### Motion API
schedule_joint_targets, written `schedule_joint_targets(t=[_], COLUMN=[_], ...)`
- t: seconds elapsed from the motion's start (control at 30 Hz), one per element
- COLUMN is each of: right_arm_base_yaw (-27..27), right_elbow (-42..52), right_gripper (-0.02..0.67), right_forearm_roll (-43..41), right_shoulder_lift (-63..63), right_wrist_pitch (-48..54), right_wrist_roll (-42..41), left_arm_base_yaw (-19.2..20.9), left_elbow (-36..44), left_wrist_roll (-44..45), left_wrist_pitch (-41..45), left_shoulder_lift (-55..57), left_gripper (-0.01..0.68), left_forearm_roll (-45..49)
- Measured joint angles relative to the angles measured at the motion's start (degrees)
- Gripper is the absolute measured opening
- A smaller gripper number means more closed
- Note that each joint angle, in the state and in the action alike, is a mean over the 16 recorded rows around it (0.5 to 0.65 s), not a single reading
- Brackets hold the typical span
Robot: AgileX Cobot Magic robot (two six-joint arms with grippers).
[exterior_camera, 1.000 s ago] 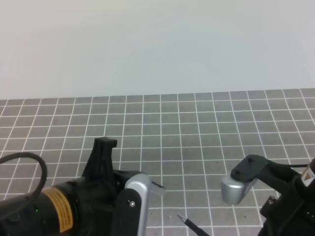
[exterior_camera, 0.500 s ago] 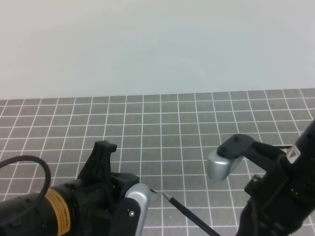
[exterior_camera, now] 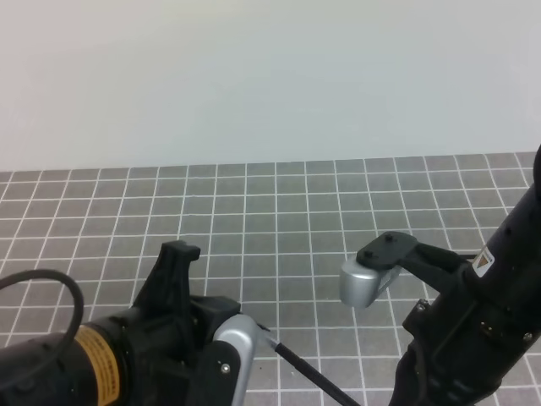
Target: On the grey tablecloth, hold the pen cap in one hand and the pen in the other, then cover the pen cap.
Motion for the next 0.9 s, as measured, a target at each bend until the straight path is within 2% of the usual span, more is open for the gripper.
schedule_joint_targets(t=[0.4,0.9], right_arm_base_yaw=[0.1,1.8], right_elbow=[0.1,1.8], right_gripper=[0.065,0.065], right_forearm_roll=[-0.3,-2.7], right_shoulder_lift=[-2.2,-3.5], right_wrist_pitch=[0.0,0.0], right_wrist_roll=[0.3,1.6], left_arm_base_yaw=[0.0,0.0], left_elbow=[0.0,0.0], left_wrist_roll=[-1.0,-2.6], left_wrist_pitch=[2.4,0.8], left_shoulder_lift=[0.0,0.0], left_gripper=[0.071,0.071], left_forearm_roll=[0.2,0.6])
